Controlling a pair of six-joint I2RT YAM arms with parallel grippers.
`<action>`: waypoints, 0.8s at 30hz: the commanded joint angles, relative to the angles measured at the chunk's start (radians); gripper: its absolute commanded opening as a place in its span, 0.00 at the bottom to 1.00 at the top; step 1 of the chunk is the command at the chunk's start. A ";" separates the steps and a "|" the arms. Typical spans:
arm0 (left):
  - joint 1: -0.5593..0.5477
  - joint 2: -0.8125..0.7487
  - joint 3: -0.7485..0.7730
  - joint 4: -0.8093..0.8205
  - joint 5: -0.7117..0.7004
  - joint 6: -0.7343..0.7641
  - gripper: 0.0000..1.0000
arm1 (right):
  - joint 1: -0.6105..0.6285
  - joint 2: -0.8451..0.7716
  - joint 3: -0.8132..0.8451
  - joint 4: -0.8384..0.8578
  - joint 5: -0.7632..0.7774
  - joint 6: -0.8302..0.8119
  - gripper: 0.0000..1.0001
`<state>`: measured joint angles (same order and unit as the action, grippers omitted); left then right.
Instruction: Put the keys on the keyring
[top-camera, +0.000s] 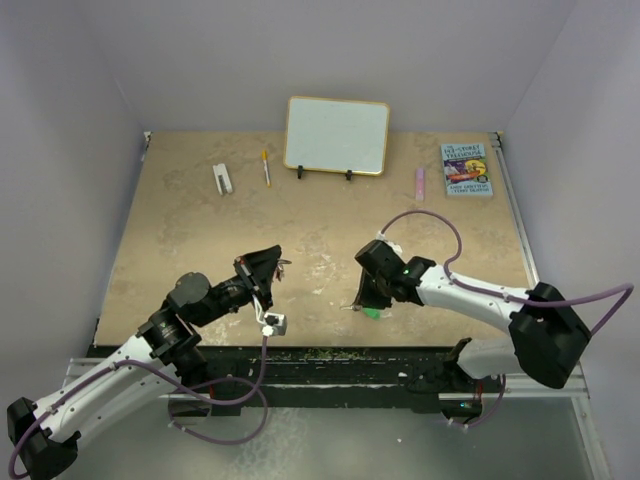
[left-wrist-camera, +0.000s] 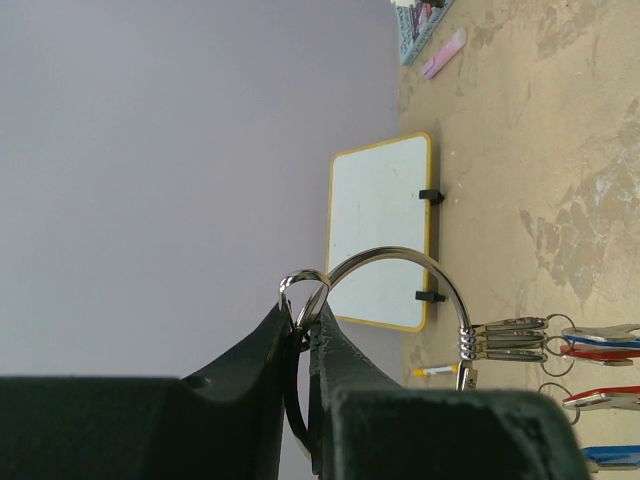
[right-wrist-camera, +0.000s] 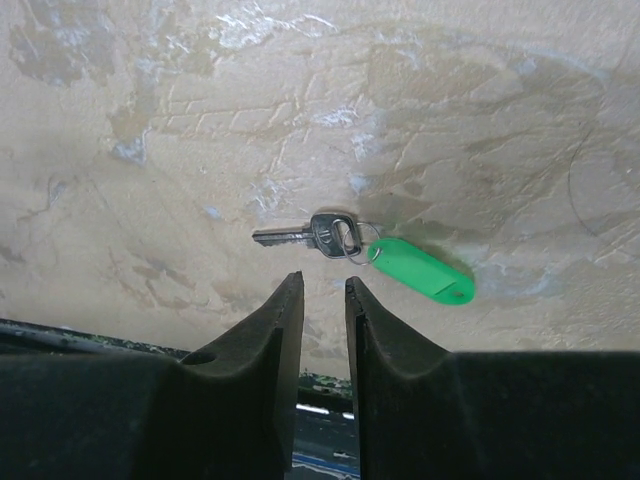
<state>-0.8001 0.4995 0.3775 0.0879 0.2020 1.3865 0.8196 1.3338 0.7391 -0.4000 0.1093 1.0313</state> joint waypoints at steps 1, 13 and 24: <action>-0.004 -0.012 0.008 0.066 0.013 -0.020 0.05 | 0.008 -0.039 -0.044 0.044 -0.024 0.106 0.28; -0.004 -0.015 0.006 0.061 0.016 -0.023 0.04 | 0.008 -0.038 -0.080 0.046 -0.021 0.200 0.34; -0.004 -0.013 0.008 0.059 0.016 -0.023 0.04 | 0.007 -0.045 -0.122 0.075 0.003 0.265 0.35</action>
<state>-0.8001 0.4950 0.3775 0.0875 0.2050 1.3792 0.8238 1.3060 0.6193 -0.3374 0.0834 1.2499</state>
